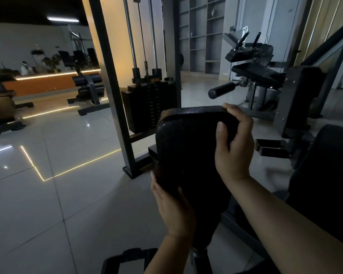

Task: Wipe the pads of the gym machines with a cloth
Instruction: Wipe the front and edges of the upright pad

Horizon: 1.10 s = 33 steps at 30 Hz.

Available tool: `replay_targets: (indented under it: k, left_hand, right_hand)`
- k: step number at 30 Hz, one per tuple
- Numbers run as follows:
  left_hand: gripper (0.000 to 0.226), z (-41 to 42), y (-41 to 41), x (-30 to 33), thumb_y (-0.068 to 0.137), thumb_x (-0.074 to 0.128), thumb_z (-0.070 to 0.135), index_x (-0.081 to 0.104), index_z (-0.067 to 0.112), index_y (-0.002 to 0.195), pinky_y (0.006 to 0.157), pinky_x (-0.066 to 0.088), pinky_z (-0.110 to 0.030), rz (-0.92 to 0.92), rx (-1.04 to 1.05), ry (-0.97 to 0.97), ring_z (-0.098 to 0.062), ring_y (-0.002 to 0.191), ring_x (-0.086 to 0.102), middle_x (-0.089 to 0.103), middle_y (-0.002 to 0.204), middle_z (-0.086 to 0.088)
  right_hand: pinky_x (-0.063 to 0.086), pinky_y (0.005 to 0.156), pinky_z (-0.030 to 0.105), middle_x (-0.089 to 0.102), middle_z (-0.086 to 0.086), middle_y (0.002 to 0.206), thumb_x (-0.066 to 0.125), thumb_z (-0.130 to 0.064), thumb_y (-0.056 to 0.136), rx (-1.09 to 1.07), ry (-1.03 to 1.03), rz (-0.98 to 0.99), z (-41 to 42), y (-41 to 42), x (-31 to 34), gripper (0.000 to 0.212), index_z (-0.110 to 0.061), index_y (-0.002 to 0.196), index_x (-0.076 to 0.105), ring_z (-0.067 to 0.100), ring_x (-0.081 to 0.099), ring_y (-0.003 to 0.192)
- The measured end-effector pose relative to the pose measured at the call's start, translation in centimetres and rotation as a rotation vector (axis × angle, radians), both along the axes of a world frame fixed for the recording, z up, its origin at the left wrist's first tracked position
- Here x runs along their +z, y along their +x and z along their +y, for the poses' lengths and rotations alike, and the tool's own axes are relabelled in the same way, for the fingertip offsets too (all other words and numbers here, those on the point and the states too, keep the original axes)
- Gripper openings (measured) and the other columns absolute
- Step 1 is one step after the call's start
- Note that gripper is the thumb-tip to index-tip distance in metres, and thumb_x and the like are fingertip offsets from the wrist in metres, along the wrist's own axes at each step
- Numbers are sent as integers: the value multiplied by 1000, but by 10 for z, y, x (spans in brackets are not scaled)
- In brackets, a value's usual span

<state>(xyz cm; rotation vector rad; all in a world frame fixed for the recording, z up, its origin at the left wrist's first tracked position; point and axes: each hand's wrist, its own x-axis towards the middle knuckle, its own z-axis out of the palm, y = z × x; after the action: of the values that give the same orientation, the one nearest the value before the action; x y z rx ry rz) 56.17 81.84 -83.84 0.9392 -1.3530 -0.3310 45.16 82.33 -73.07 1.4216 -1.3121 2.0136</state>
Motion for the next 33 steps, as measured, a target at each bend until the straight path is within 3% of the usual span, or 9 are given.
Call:
replay_targets:
  k: [2,6,13,17,20,23,25,28,33]
  left_hand:
    - [63,-8,-1,40,91,42,31,18,11,146,102,27,-6,2,-3,-89,-7,131,28,32,146,-22]
    - [60,-22,-3,116,93,41,44,28,18,145,78,43,-27,-106,43,-201,-24,120,49,41,140,-11]
    - [60,-13,-4,35,98,29,51,19,16,146,93,42,-36,-84,60,-83,-27,131,39,32,147,-17]
    - [37,-6,0,-19,96,43,10,38,16,132,86,48,-28,-13,14,130,-42,104,54,49,123,-24]
    - [48,-6,-1,2,79,35,11,42,5,126,77,49,-45,3,36,143,-42,100,54,52,116,-25]
    - [70,-9,-6,56,68,35,13,38,-6,135,85,39,-31,74,84,115,-35,113,45,44,133,-25]
    - [66,-11,-10,86,70,39,12,40,-4,134,83,43,-38,49,110,25,-36,114,47,42,135,-22]
    - [57,-16,-12,111,79,39,27,47,-3,127,74,41,-33,-44,125,-95,-28,106,49,46,128,-18]
    - [46,-12,-12,131,80,43,32,53,4,115,85,46,-49,-263,179,-161,-36,111,49,50,125,-18]
  right_hand:
    - [38,98,13,55,4,129,46,-24,96,-11,4,-1,1,1,0,38,0,125,47,11,51,121]
    - [42,96,16,55,2,131,44,-30,97,1,15,-5,1,0,0,34,-15,127,42,9,51,122]
    - [37,98,11,55,0,128,46,-26,96,-30,-24,4,-3,0,-1,30,-15,124,42,6,50,122]
    - [41,97,15,55,-1,129,46,-28,96,-34,-16,3,-3,-1,-1,32,-16,125,43,9,52,121]
    - [45,96,19,56,1,130,45,-30,96,-16,-10,5,-2,-2,-1,31,-22,125,39,12,53,121]
    - [44,96,20,55,0,130,44,-31,96,12,-1,-3,-1,-2,0,31,-22,125,39,12,53,122]
    - [44,98,21,55,1,131,41,-30,97,45,19,-20,0,-3,1,33,-17,127,42,13,52,123]
    - [40,99,18,55,1,133,34,-30,99,128,68,-75,2,-4,2,38,-8,127,47,10,49,125]
    - [38,101,19,52,-11,128,20,-61,95,330,59,-199,11,-2,7,61,-16,124,49,6,47,124]
